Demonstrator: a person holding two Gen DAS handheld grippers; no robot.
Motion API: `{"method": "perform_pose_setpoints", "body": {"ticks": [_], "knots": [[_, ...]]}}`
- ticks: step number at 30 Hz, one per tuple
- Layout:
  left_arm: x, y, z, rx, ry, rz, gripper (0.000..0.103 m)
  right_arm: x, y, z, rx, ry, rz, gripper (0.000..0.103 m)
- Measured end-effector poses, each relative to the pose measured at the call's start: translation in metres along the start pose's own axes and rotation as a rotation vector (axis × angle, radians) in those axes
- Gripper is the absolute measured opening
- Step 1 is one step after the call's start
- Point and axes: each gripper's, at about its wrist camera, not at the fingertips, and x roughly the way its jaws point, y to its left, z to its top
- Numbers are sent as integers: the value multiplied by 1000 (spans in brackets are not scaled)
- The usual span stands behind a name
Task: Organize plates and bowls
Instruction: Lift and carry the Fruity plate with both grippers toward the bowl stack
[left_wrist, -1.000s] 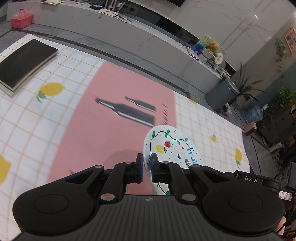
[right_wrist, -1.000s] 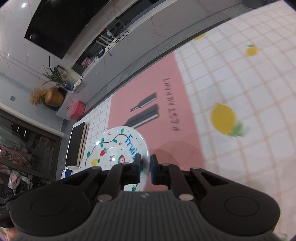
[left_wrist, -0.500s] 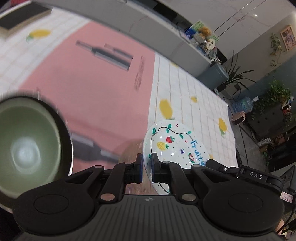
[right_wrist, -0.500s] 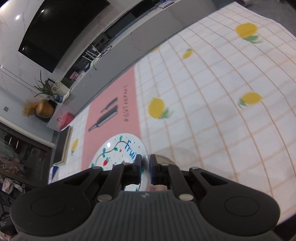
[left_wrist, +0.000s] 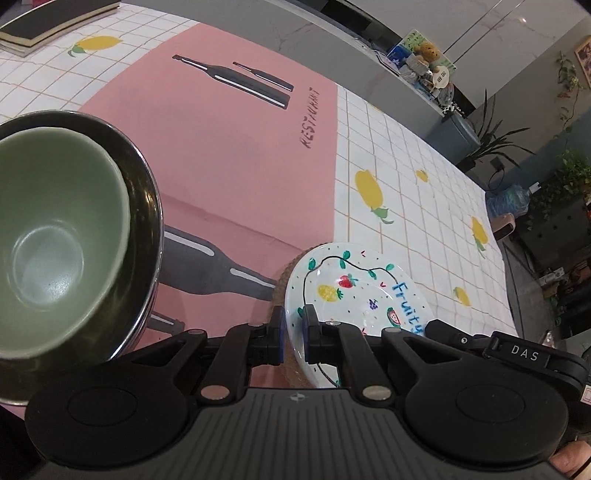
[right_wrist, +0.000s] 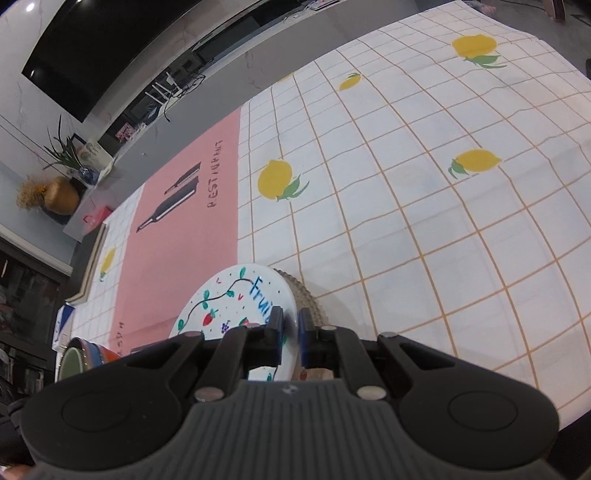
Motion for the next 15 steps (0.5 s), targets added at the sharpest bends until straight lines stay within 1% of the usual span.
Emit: {"method": "perform_pose_setpoints", "body": {"ticks": [3,8,15], "knots": [[0,-4,-3,31,-12,19,10,2,4,-3,-40,-9,-25,7],[3,-10,-6,74,-20,52,10,6,7,-4,-67,-15,-44,7],[5,-18,-9,130,-34,92,9,9,15,-9,-139,-26,-82,9]]}}
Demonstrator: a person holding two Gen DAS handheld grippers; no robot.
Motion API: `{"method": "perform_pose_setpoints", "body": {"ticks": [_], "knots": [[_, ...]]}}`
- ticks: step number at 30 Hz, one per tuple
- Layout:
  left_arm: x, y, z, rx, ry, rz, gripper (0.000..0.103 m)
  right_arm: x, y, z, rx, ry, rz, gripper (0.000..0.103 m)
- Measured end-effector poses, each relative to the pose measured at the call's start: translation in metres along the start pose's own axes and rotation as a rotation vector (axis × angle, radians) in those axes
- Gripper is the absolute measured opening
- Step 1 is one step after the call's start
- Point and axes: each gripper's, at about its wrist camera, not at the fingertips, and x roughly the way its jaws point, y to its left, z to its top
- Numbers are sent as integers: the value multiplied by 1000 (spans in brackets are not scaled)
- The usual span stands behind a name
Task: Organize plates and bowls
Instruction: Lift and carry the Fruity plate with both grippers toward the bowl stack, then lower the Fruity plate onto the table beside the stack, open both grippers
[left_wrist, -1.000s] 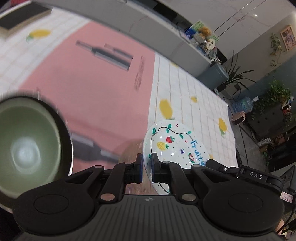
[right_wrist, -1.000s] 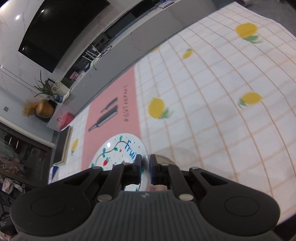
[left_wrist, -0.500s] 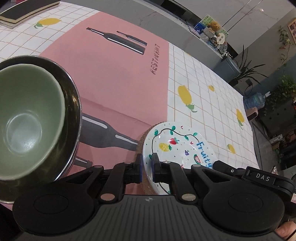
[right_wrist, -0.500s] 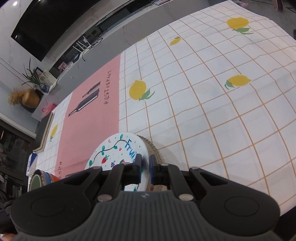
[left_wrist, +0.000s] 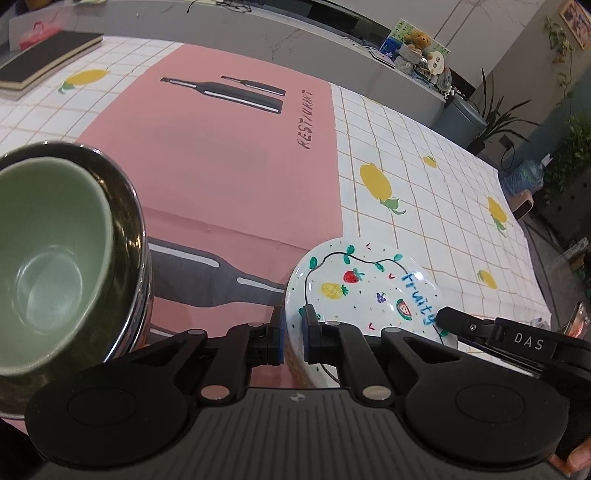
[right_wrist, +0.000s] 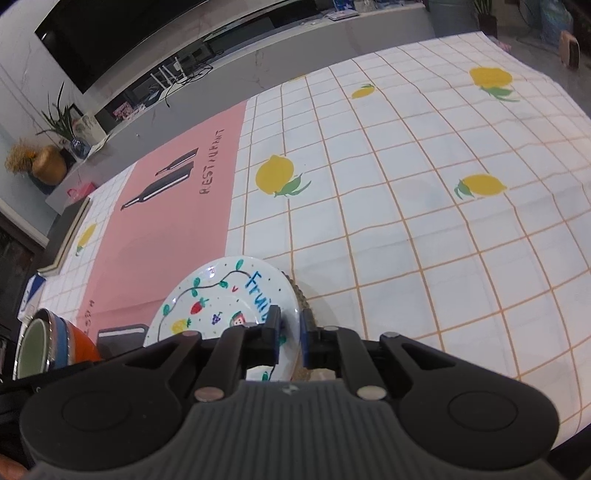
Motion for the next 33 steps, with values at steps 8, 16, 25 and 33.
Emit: {"method": "perform_pose_setpoints", "body": {"ticks": [8,16,25,33], "knots": [[1,-5,-4,44,0,32,8,0,8,-4,-60,-17,-37,11],[0,-7,-3,60,0,39,8,2,14,-5,-105,-22,-85,10],[-5,-5,-3,55,-30,63,13,-8,17,-5,-121,-44,-80,23],[-8,-6,-6,75,-31,62,2,-7,12,-18,-90,21,-89,26]]}}
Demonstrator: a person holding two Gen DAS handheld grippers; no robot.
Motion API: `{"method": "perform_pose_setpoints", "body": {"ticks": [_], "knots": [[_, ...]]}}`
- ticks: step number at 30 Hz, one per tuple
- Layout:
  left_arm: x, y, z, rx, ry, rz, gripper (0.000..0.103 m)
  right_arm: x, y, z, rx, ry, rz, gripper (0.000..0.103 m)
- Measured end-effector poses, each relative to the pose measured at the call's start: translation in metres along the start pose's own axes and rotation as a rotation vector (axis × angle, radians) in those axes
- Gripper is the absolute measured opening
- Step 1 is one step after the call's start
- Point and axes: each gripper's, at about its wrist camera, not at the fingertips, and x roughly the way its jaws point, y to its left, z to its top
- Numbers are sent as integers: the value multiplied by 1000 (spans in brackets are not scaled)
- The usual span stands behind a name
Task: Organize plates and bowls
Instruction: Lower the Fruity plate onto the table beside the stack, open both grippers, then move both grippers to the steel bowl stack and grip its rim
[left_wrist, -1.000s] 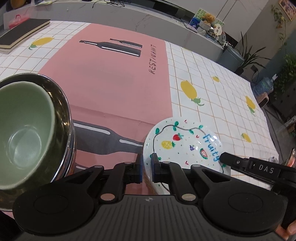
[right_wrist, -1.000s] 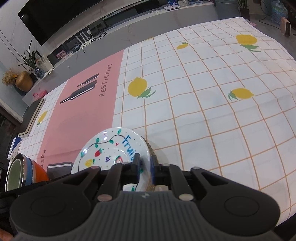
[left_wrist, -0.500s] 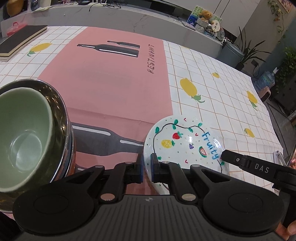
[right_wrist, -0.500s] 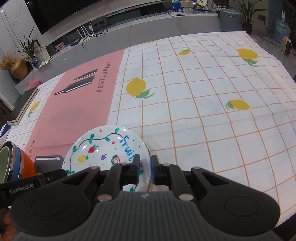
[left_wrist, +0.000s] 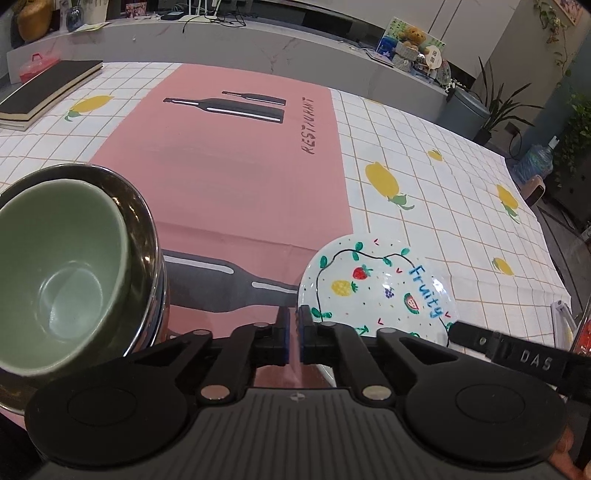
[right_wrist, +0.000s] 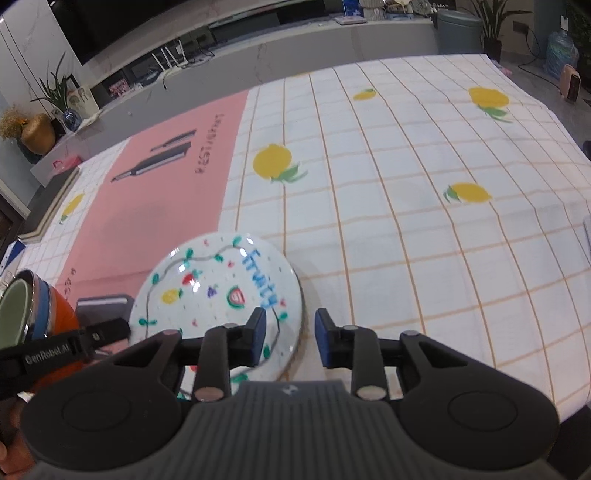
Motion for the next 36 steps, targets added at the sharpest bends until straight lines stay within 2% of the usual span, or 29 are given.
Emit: {"method": "perform_pose_setpoints", "body": {"ticks": [2,5,9,13,18,21,24,26,30,32,33,35,36], "knots": [[1,-1,1,7,0,1,2,3,-3,-3,19,16,10,16],[3,-5,2,24,-2,7,1,6,-6,-3,52,24,34,16],[3,-5,1,37,4,18,1,5,0,-3,22,22,18,16],[-6,-3,2,44,12,1,5,-6,4,-3,-11,0,12,20],[-23,-15,6,128,3,-5,7,-19,17,-1,-82,-6,-7,29],[-36,-19,10,153,-4,-34,11,-27,28,0,-119,-2,34,29],[-50,-21,15,182,-18,7,11,-37,41,2,-153,-12,56,30],[-63,-16,20,188,-49,37,13,-44,49,5,-170,-26,68,40],[-94,4,37,155,-115,33,29,-49,64,15,-161,-10,137,46],[-107,18,44,127,-143,39,32,-47,72,21,-135,10,176,66],[-113,26,46,110,-156,53,34,-45,77,23,-123,20,190,71],[-122,43,50,87,-176,85,37,-40,89,27,-112,49,219,74],[-126,52,51,77,-183,96,43,-37,95,28,-107,65,236,74]]}}
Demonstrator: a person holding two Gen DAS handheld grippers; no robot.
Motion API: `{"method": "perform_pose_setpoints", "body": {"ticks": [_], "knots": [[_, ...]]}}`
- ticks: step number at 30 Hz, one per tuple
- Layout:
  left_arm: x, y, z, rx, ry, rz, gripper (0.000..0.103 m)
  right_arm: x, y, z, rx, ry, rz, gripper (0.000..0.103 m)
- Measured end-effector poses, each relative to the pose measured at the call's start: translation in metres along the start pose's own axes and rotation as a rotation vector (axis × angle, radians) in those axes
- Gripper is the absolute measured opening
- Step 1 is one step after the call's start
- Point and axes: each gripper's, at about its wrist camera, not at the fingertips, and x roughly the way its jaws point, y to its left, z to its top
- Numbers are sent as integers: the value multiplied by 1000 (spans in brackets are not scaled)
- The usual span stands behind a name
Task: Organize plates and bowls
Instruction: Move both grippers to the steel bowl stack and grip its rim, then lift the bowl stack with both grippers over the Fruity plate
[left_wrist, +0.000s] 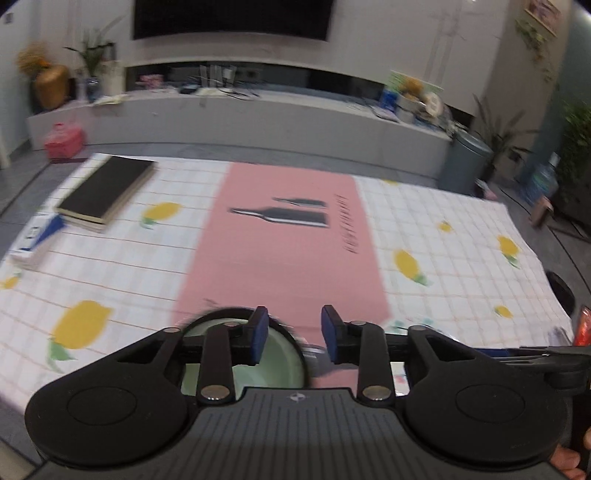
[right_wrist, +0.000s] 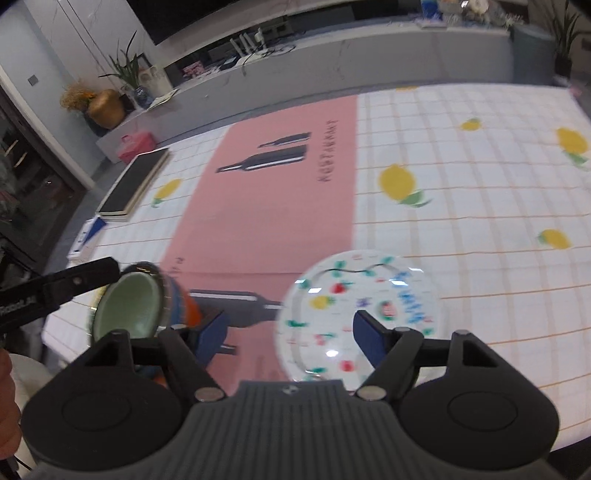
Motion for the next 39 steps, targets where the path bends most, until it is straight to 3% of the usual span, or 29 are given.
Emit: {"method": "perform_pose_setpoints", "body": {"ticks": [1,5,8,15,22,28,39], "knots": [[-2,9,0,-11,-2,9,48,4,5,2,15,12,20,74],[-4,47,-2,-102,13,50,53,23,27,7,75,70,99,79],[2,76,-9,-196,54,72,55,41,45,8,79,124,102,79],[24,116,-35,-417,146,-40,57,75,69,3,101,202,91,79],[49,131,-50,-521,181,-89,57,96,71,-1,147,253,67,74],[62,127,-49,-451,202,-53,56,111,78,3,112,276,39,72],[81,125,-53,-451,278,-86,50,130,72,-1,144,331,66,64]]}}
